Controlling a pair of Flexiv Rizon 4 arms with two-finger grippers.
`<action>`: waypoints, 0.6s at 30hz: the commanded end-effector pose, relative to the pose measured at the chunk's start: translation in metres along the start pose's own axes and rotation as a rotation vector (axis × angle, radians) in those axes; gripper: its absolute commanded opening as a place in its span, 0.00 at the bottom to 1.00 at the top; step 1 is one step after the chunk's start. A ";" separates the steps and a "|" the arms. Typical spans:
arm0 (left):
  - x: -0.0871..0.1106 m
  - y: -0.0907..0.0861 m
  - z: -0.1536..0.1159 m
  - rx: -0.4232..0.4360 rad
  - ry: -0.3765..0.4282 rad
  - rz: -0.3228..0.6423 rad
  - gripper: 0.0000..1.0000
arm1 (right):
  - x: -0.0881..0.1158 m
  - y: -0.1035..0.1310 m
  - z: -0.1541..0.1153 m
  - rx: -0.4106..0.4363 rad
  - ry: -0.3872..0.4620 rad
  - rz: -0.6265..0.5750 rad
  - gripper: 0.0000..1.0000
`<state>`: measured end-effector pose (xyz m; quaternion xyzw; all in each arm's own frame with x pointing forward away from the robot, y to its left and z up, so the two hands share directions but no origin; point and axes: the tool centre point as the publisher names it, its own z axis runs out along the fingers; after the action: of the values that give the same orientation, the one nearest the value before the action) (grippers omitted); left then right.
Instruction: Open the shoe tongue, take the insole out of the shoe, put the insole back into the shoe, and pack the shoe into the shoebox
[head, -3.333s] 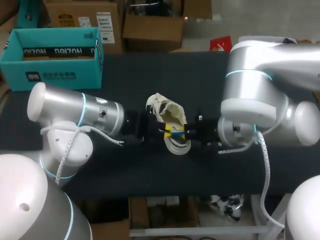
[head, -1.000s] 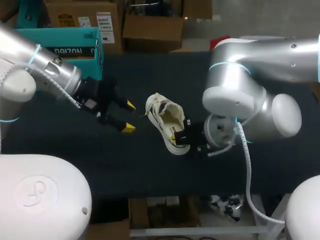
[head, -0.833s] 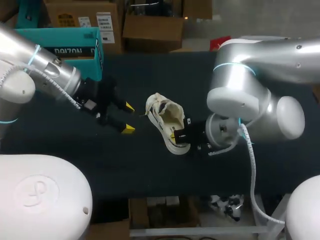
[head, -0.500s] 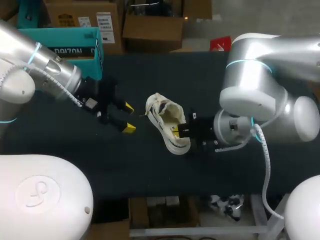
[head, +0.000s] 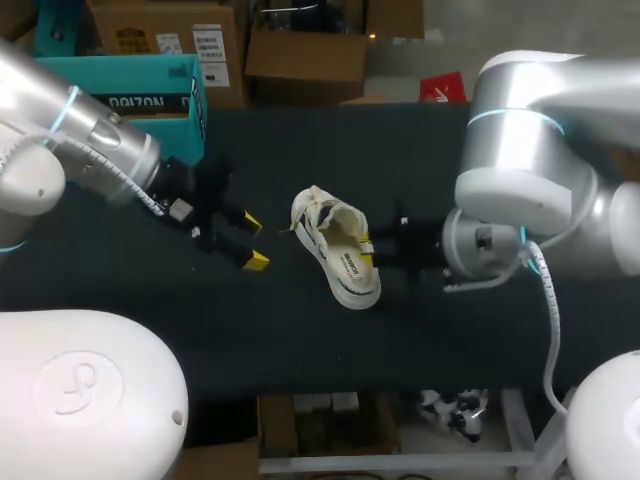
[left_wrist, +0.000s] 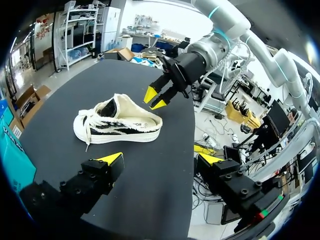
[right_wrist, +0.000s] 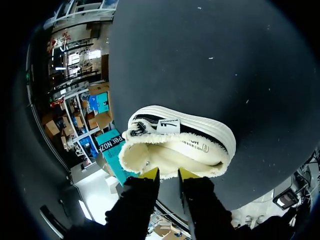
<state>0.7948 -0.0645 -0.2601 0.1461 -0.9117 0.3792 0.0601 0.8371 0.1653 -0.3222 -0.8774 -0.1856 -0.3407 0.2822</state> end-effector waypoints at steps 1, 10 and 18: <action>0.006 0.003 -0.003 0.001 -0.017 -0.021 1.00 | 0.009 0.008 -0.015 0.473 -0.065 -0.002 1.00; 0.011 0.008 -0.002 -0.003 -0.031 -0.093 1.00 | 0.012 0.024 -0.031 0.644 -0.004 0.006 1.00; 0.007 0.007 0.005 -0.054 -0.037 -0.136 1.00 | 0.017 0.041 -0.031 0.854 -0.008 0.013 1.00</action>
<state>0.7810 -0.0585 -0.2668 0.2123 -0.9082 0.3537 0.0706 0.8482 0.1225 -0.3092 -0.8860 -0.1596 -0.3521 0.2559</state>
